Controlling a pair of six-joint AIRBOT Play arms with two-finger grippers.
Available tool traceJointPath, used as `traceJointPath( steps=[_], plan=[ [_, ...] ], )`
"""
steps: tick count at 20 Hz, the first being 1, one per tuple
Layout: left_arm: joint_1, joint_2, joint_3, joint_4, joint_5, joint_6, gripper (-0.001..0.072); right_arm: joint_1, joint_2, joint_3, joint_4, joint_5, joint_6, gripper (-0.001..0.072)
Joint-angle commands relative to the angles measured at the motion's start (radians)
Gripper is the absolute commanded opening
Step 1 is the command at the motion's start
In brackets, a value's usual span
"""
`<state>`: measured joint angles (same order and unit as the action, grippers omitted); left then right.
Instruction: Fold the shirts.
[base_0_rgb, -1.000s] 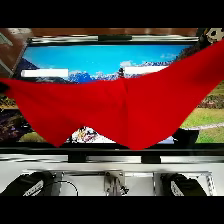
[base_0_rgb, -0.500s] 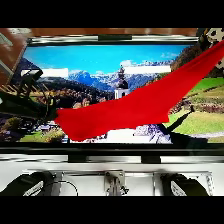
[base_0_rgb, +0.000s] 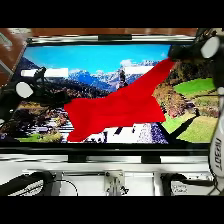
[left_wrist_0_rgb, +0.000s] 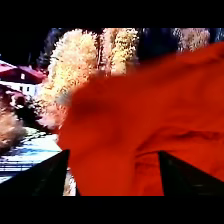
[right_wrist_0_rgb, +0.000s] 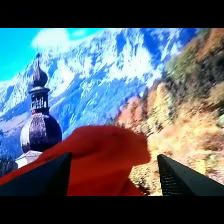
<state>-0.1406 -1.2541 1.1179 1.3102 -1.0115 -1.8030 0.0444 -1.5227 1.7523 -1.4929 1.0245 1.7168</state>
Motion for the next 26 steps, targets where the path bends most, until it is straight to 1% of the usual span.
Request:
traceJointPath(
  steps=[1,2,3,4,5,6,7,8,10,11,12,14,16,19,20,21,22,23,24,25,26],
  plan=[
    [0.038,-0.049,0.026,-0.016,-0.062,-0.003,0.0657,-0.013,-0.075,0.003,0.101,0.055,-0.092,0.0661],
    [0.066,-0.05,0.05,-0.016,-0.14,0.077,0.0603,-0.029,-0.055,0.004,0.087,0.111,-0.17,0.0661],
    [0.102,-0.05,0.072,-0.016,-0.232,0.157,0.053,-0.053,-0.033,0.004,0.076,0.18,-0.245,0.066],
    [0.138,-0.049,0.082,-0.017,-0.318,0.2,0.0531,-0.088,-0.011,0.004,0.055,0.274,-0.305,0.0661],
    [0.166,-0.049,0.078,-0.016,-0.385,0.216,0.0531,-0.13,0.001,0.004,0.043,0.368,-0.339,0.066],
    [0.183,-0.048,0.062,-0.016,-0.435,0.222,0.0532,-0.188,0.005,-0.001,0.054,0.459,-0.352,0.0653],
    [0.188,-0.046,0.021,-0.016,-0.465,0.226,0.0536,-0.252,0.01,-0.029,0.114,0.5,-0.338,0.0653],
    [0.187,-0.042,-0.037,-0.019,-0.452,0.225,0.0555,-0.32,0.014,-0.079,0.213,0.535,-0.33,0.0653],
    [0.183,-0.043,-0.161,-0.029,-0.348,0.234,0.0552,-0.427,0.014,-0.21,0.403,0.604,-0.351,0.0654],
    [0.185,-0.043,-0.208,-0.05,-0.285,0.236,0.0551,-0.461,0.016,-0.277,0.457,0.628,-0.366,0.0654],
    [0.186,-0.043,-0.241,-0.099,-0.229,0.238,0.0551,-0.486,0.016,-0.343,0.487,0.642,-0.37,0.0655],
    [0.186,-0.051,-0.276,-0.228,-0.12,0.28,0.0549,-0.498,0.016,-0.436,0.497,0.62,-0.378,0.0655],
    [0.186,-0.083,-0.283,-0.327,-0.085,0.33,0.0547,-0.495,0.016,-0.484,0.506,0.567,-0.388,0.0656],
    [0.186,-0.139,-0.283,-0.34,-0.074,0.351,0.0548,-0.495,0.016,-0.491,0.521,0.5,-0.384,0.0656],
    [0.186,-0.144,-0.283,-0.349,-0.057,0.356,0.0523,-0.495,0.016,-0.491,0.524,0.49,-0.379,0.0656],
    [0.186,-0.144,-0.282,-0.36,-0.037,0.356,0.0425,-0.495,0.016,-0.491,0.523,0.486,-0.375,0.0656],
    [0.186,-0.144,-0.282,-0.37,-0.025,0.364,0.0358,-0.495,0.016,-0.497,0.525,0.481,-0.374,0.0656],
    [0.186,-0.144,-0.283,-0.369,-0.02,0.369,0.031,-0.489,0.016,-0.515,0.525,0.476,-0.369,0.0665],
    [0.186,-0.144,-0.283,-0.369,-0.019,0.37,0.0129,-0.48,0.015,-0.539,0.511,0.466,-0.369,0.0665],
    [0.186,-0.144,-0.282,-0.369,-0.02,0.37,0.0035,-0.461,0.011,-0.566,0.491,0.444,-0.369,0.0665],
    [0.186,-0.144,-0.282,-0.371,-0.028,0.37,0.0035,-0.442,0.003,-0.586,0.485,0.416,-0.37,0.0665]
  ],
)
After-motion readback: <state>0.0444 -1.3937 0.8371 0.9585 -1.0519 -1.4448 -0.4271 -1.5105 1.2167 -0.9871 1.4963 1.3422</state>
